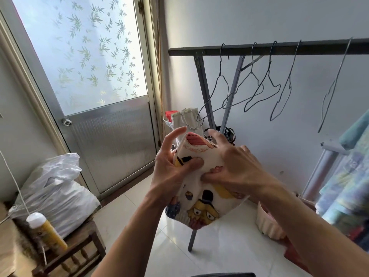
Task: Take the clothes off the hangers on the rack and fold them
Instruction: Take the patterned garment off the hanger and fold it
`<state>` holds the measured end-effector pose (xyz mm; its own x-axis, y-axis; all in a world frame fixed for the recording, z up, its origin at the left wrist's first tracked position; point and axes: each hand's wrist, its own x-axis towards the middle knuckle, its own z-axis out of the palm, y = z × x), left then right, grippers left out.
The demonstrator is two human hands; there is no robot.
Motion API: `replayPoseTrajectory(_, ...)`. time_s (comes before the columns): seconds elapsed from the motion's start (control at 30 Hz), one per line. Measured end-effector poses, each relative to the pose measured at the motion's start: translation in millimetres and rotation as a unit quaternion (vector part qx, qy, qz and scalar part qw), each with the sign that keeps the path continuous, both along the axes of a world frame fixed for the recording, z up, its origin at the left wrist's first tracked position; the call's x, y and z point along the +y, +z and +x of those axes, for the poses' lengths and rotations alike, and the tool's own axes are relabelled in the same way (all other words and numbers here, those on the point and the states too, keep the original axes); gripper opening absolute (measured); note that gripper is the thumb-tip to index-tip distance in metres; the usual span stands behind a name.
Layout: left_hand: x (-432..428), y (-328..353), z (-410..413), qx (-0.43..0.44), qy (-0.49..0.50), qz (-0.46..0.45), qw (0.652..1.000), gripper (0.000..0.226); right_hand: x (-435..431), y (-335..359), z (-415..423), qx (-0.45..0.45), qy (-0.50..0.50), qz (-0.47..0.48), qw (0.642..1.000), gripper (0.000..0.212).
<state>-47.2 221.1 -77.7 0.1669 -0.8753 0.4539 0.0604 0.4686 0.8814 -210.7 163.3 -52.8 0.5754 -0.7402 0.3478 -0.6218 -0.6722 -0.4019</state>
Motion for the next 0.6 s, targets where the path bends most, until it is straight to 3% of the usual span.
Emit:
replayPoseTrajectory(0.1,-6.1,1.3,1.5,-0.04,0.03,0.01,0.999,0.074,-2.7,-5.2,-0.3,-0.08,-0.022,0.032,0.996,0.092)
replayPoseTrajectory(0.17,-14.2,-4.3,4.5,-0.131,0.143,-0.003,0.981,0.07,-3.8,-10.8,-0.7,-0.123,-0.038,0.074,0.989,0.071)
replayPoseTrajectory(0.23,-18.2,-15.0,6.8,-0.247,0.293,-0.065,0.921,0.062,-5.1,-16.1,-1.6,-0.157,-0.062,0.114,0.979,0.062)
replayPoseTrajectory(0.3,-15.0,-27.0,2.0,-0.344,0.349,-0.156,0.858,0.047,-8.5,-18.5,-3.3,-0.182,-0.099,0.139,0.968,0.055)
replayPoseTrajectory(0.4,-7.3,-47.7,-10.8,-0.439,0.28,-0.173,0.836,0.046,-12.6,-16.5,-4.8,-0.217,-0.137,0.159,0.953,0.043)
replayPoseTrajectory(0.6,-12.1,-68.7,-10.0,-0.506,0.189,-0.076,0.838,0.108,-13.7,-16.9,-4.0,-0.276,-0.128,0.209,0.929,0.025)
